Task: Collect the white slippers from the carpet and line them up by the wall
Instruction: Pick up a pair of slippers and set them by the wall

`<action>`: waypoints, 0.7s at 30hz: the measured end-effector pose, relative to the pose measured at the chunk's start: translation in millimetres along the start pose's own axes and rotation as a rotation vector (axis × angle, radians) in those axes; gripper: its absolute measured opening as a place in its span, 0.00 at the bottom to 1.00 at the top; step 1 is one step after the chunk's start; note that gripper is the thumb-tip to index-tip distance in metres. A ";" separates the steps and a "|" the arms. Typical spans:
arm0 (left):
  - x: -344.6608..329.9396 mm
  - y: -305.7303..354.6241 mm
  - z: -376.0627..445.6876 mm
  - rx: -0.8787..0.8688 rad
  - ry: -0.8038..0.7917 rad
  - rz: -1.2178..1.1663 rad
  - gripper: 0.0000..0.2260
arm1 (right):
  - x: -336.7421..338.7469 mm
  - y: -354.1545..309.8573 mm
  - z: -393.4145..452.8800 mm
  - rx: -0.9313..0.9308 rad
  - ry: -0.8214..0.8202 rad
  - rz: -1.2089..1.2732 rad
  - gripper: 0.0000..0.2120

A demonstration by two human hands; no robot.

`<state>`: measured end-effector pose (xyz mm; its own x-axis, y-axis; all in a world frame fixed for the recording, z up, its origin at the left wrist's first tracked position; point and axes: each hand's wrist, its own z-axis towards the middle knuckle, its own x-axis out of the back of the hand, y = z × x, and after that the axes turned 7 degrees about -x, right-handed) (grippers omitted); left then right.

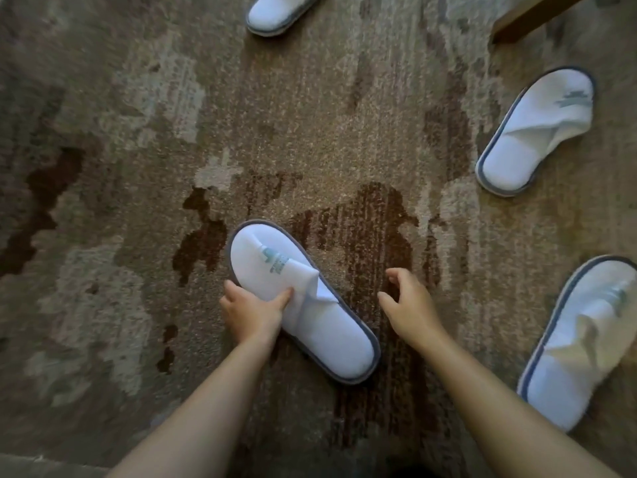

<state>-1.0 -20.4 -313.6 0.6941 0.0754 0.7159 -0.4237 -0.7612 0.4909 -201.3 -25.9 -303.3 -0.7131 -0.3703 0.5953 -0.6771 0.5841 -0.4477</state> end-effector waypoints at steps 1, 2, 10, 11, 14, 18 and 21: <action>-2.0 0.1 0.8 0.010 0.007 -0.005 0.43 | -2.8 1.8 -1.0 -0.001 0.004 0.002 0.21; -3.5 0.7 1.1 0.014 0.004 -0.004 0.41 | -4.1 2.9 -3.1 0.001 0.007 0.010 0.21; -12.0 38.5 -9.5 -0.273 -0.082 -0.344 0.21 | 12.6 32.3 -22.5 -0.059 0.182 0.163 0.22; -15.8 50.2 -12.4 -0.347 -0.114 -0.359 0.19 | 20.3 40.1 -24.7 -0.091 0.231 0.181 0.22; -37.6 83.1 -31.0 -0.479 -0.282 -0.408 0.16 | 47.4 74.6 -32.0 -0.206 0.373 0.137 0.25; -79.3 111.2 -64.2 -0.536 -0.399 -0.430 0.14 | 69.9 129.4 -41.6 -0.457 0.604 0.064 0.36; -106.6 121.9 -83.4 -0.534 -0.476 -0.442 0.13 | 66.8 162.2 -42.1 -0.645 0.599 0.206 0.45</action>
<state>-175.1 -67.5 -288.7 0.9815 -0.0764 0.1755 -0.1907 -0.3095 0.9316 -351.1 74.5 -308.1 -0.4725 0.1191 0.8733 -0.1841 0.9556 -0.2300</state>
